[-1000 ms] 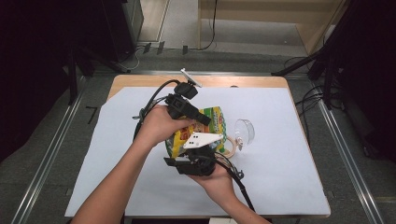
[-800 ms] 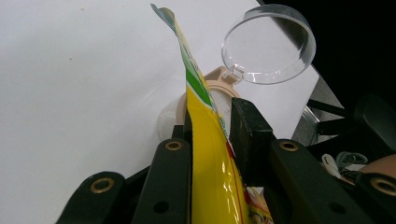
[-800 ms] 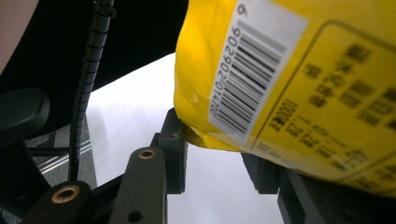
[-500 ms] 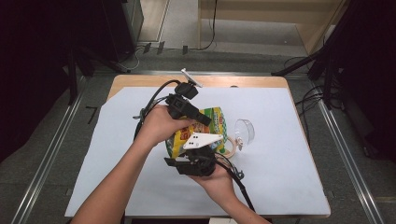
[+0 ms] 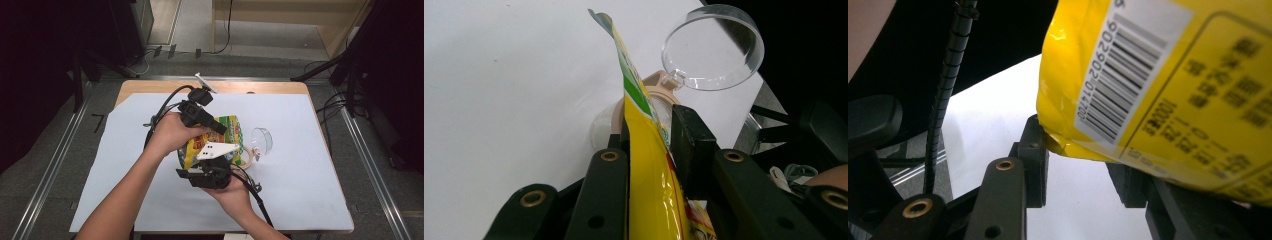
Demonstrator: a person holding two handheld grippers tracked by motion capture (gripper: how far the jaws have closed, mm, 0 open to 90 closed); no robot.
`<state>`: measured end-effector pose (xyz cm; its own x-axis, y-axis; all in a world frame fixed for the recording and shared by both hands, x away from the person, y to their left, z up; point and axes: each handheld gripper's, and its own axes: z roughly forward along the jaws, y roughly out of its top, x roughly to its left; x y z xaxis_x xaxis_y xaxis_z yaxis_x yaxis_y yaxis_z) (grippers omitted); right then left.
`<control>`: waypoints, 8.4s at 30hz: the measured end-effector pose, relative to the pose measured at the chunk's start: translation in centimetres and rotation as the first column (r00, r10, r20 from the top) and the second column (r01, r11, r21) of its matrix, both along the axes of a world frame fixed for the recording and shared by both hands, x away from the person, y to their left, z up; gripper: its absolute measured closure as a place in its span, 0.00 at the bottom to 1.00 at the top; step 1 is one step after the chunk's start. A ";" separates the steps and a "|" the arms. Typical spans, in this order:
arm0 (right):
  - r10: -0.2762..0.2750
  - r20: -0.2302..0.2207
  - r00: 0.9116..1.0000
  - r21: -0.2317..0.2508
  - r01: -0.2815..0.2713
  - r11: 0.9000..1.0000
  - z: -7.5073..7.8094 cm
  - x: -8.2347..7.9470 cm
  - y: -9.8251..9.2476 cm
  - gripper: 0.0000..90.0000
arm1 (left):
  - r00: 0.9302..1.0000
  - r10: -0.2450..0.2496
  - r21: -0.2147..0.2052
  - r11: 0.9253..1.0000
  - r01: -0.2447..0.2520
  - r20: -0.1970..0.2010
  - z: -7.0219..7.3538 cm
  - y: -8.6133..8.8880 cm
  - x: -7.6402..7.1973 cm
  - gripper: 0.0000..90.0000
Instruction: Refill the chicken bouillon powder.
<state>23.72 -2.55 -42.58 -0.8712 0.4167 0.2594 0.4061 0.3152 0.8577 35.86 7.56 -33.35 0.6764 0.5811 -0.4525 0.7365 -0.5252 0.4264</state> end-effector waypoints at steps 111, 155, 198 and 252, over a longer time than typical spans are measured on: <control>-0.008 -0.014 1.000 -0.001 0.008 1.000 0.2 -0.3 -0.2 0.74 | 1.000 -0.013 0.002 1.000 0.013 0.011 0.2 -0.6 -0.5 0.84; -0.022 -0.021 1.000 0.014 0.022 1.000 0.4 -0.5 -0.2 0.74 | 1.000 -0.021 0.006 1.000 0.021 0.008 0.4 -0.9 -0.5 0.84; -0.011 -0.011 1.000 0.010 0.011 1.000 0.4 -0.3 -0.1 0.75 | 0.999 -0.019 0.021 1.000 0.018 0.034 1.0 -1.2 -1.1 0.84; -0.022 -0.037 0.999 -0.008 0.022 1.000 0.5 0.2 -0.5 0.74 | 1.000 -0.011 0.004 1.000 0.011 0.025 0.4 -1.4 -0.1 0.85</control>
